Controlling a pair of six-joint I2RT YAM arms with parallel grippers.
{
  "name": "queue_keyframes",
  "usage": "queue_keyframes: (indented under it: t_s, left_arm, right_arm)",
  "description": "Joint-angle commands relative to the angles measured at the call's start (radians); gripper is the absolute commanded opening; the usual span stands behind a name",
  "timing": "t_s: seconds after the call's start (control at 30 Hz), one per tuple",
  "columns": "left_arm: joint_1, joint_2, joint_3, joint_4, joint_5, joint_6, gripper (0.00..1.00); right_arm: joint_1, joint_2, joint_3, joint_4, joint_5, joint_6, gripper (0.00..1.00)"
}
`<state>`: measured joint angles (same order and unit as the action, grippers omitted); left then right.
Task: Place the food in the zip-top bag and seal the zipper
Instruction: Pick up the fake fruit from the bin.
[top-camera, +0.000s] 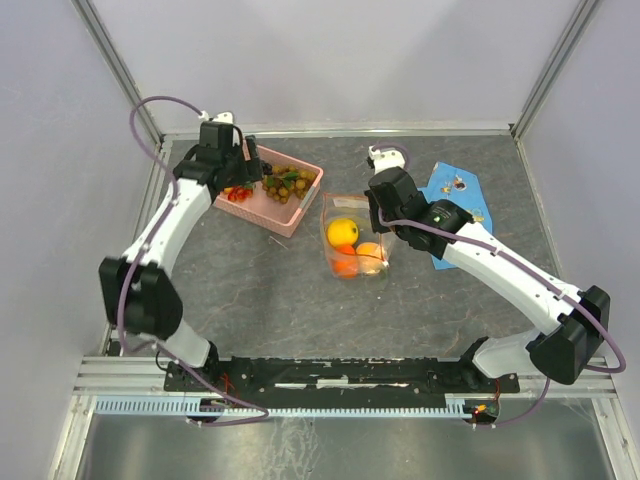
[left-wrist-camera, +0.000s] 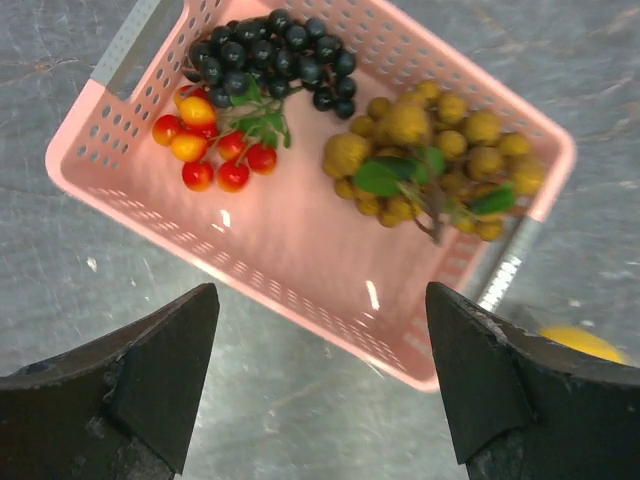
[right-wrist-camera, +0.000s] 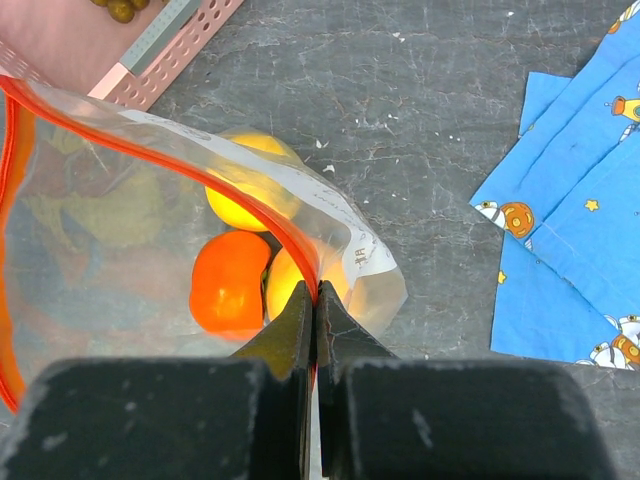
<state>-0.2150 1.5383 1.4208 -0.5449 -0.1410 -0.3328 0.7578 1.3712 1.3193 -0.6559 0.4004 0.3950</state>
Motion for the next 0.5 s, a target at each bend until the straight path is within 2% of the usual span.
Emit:
queue_keyframes:
  t_s: [0.0, 0.23, 0.47]
  left_arm:
    - [0.039, 0.175, 0.128, -0.006, 0.037, 0.276, 0.90]
    - [0.093, 0.404, 0.291, -0.040, 0.036, 0.432, 0.89]
    - [0.134, 0.588, 0.454, -0.089, 0.062, 0.512, 0.87]
  right_arm:
    - [-0.002, -0.015, 0.000, 0.051, -0.014, -0.026, 0.02]
    - [-0.004, -0.011, 0.005, 0.046, -0.008, -0.055, 0.02]
    - [-0.008, -0.002, 0.009, 0.043, -0.022, -0.055, 0.02]
